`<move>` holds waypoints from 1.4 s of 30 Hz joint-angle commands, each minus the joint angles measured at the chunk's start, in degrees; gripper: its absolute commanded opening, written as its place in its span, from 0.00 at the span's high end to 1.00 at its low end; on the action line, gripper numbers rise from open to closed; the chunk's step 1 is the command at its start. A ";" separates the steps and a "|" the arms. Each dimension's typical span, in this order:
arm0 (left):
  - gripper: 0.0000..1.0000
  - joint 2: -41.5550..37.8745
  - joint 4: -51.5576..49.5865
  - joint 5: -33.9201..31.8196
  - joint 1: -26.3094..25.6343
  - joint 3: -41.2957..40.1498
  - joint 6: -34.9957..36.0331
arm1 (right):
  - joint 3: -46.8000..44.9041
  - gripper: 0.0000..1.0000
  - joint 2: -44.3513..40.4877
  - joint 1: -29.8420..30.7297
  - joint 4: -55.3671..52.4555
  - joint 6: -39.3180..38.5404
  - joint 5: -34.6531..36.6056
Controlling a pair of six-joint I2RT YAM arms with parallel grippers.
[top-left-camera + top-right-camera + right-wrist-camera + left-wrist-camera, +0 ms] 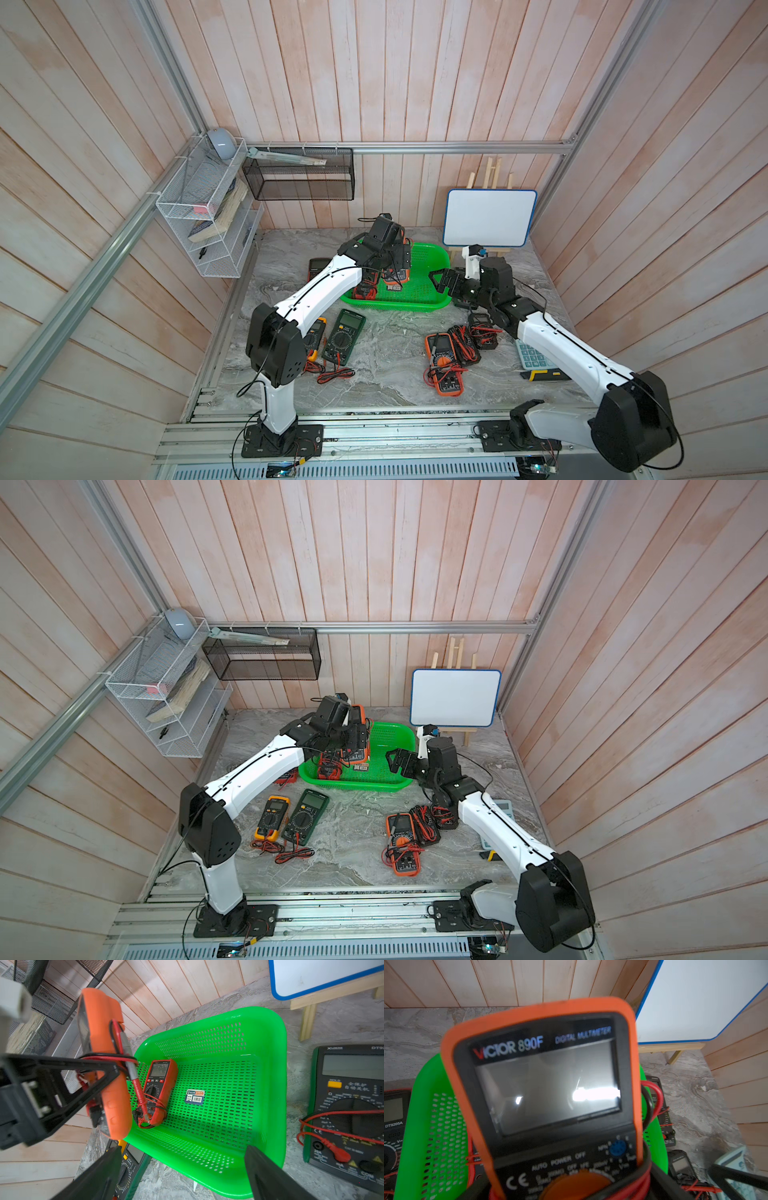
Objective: Put the multimeter into the basket
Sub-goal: Place the multimeter in the basket.
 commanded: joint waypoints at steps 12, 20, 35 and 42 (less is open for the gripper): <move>1.00 12.91 -2.02 2.09 1.10 9.62 4.32 | -1.43 0.02 2.33 4.93 -0.86 -0.46 1.55; 1.00 19.12 -4.44 0.18 1.40 13.27 5.90 | -3.23 0.02 0.90 5.19 -1.47 -0.36 1.58; 0.97 22.36 -5.77 -1.14 3.10 12.14 7.78 | -3.59 0.02 0.61 5.23 -3.06 -1.13 1.31; 0.30 23.23 -5.99 -1.73 3.19 11.48 7.63 | -3.81 0.02 -0.07 5.27 -4.44 -1.76 1.68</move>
